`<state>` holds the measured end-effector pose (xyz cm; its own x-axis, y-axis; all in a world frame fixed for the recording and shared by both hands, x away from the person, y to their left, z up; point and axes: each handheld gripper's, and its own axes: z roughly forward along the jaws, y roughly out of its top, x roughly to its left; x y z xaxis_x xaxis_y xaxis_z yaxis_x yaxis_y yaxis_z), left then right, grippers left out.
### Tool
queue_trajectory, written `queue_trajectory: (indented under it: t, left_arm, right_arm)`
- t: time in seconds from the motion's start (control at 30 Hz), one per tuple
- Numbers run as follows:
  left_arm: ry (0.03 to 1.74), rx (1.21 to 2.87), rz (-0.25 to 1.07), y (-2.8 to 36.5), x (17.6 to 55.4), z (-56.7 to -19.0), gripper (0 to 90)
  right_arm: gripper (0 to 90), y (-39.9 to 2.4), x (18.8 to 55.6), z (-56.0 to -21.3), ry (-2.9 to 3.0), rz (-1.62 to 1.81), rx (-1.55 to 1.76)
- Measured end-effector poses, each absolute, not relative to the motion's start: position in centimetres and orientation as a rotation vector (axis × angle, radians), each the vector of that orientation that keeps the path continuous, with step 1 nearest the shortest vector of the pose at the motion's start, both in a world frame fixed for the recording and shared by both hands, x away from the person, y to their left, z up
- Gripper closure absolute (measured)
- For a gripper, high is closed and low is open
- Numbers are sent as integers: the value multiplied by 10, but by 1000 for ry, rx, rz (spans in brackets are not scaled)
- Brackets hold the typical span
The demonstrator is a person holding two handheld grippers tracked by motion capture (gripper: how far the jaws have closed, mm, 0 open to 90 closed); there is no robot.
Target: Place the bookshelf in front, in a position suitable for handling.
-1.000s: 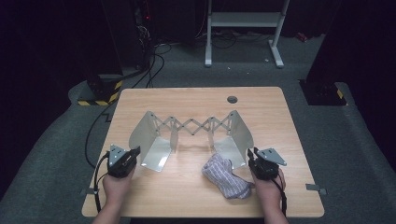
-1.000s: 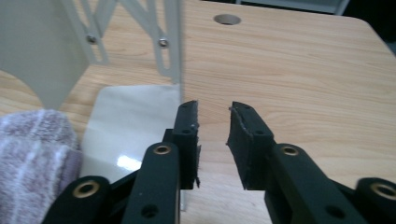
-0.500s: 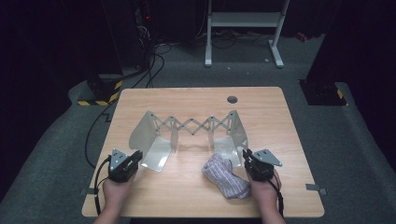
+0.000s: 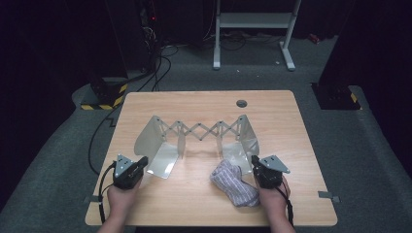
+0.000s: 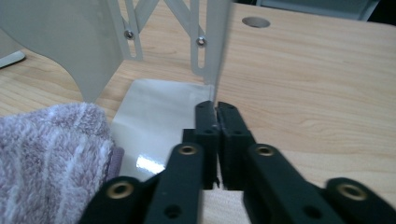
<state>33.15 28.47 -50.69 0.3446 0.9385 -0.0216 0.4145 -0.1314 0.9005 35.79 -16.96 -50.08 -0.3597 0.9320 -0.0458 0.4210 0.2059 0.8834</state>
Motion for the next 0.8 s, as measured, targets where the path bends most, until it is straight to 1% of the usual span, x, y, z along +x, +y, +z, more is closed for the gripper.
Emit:
queue_trajectory:
  t: [0.17,0.27,0.43,0.5,0.53,0.6,0.63,0.67,0.73,0.8]
  left_arm:
    - [1210,1722,742,284,331,-507,858]
    - [1207,1725,744,286,327,-507,821]
    - [1198,1734,735,287,320,-507,772]
    - [1194,1747,741,287,320,-508,759]
    - [1200,1746,733,288,320,-509,750]
    - [1204,1747,725,288,320,-510,734]
    - [1204,1747,725,288,320,-510,718]
    - [1202,1754,713,287,321,-512,696]
    - [1207,1768,687,285,323,-514,641]
    - [1205,1782,660,281,326,-517,628]
  right_arm:
    - [895,-167,363,-500,1877,1088,1256]
    - [898,-167,371,-500,1876,1080,1267]
    - [898,-167,398,-496,1888,1033,1278]
    - [898,-167,402,-495,1886,1029,1283]
    - [896,-166,415,-495,1890,1016,1280]
    - [894,-164,424,-494,1893,1001,1276]
    - [894,-164,424,-494,1893,1001,1276]
    - [890,-163,437,-494,1888,995,1286]
    - [887,-162,447,-493,1887,985,1293]
    - [873,-161,457,-492,1893,972,1304]
